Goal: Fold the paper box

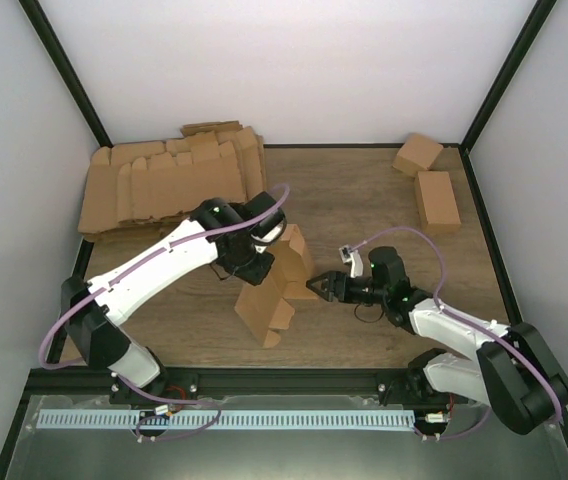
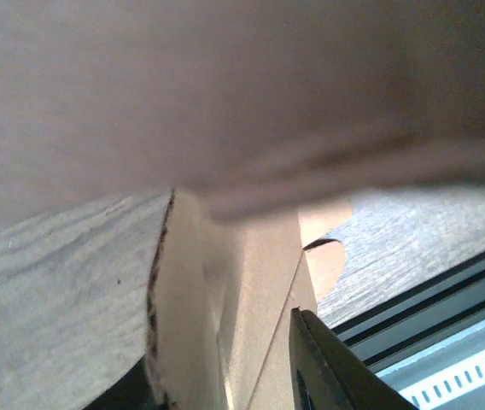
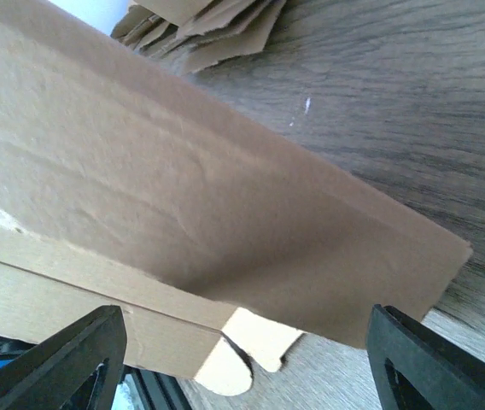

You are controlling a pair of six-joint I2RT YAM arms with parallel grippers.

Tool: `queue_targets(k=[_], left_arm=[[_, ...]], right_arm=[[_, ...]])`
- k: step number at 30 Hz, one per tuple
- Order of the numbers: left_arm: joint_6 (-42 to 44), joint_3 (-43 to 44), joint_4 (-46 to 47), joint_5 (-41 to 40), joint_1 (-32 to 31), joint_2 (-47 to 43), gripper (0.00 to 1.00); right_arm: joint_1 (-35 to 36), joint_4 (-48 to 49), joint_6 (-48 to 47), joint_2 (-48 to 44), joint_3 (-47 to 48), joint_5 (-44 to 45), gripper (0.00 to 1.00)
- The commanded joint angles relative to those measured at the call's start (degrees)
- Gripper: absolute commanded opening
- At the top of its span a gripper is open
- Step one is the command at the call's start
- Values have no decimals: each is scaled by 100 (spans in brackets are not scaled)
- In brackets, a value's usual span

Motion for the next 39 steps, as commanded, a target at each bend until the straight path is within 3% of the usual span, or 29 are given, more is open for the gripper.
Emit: queue_targets(k=[1, 5, 9, 13, 19, 23, 31, 36, 39], left_arm=[[37, 151, 451, 316, -32, -125, 37], [31, -44, 917, 736, -38, -262, 58], [25, -323, 1389, 1049, -35, -442, 69], [18, -472, 1643, 1221, -32, -469, 66], [31, -550, 1687, 1235, -33, -348, 65], [38, -568, 1764, 1257, -34, -407, 66], [53, -634, 1773, 1272, -34, -413, 65], [38, -691, 1779, 1268, -34, -445, 65], [15, -720, 1779, 1277, -30, -484, 65]], right_arm=[[-26, 244, -246, 19, -85, 171, 80], [-26, 257, -277, -34, -199, 276, 80], [-26, 149, -351, -116, -277, 444, 80], [-26, -92, -420, -368, -282, 577, 83], [-21, -831, -562, -992, -113, 994, 97], [-26, -1306, -654, -1418, 10, 1260, 100], [-26, -1972, -678, -1902, 564, 1528, 100], [-26, -2235, -673, -1737, 1172, 1535, 89], [-25, -2231, -612, -1772, 1384, 1483, 89]])
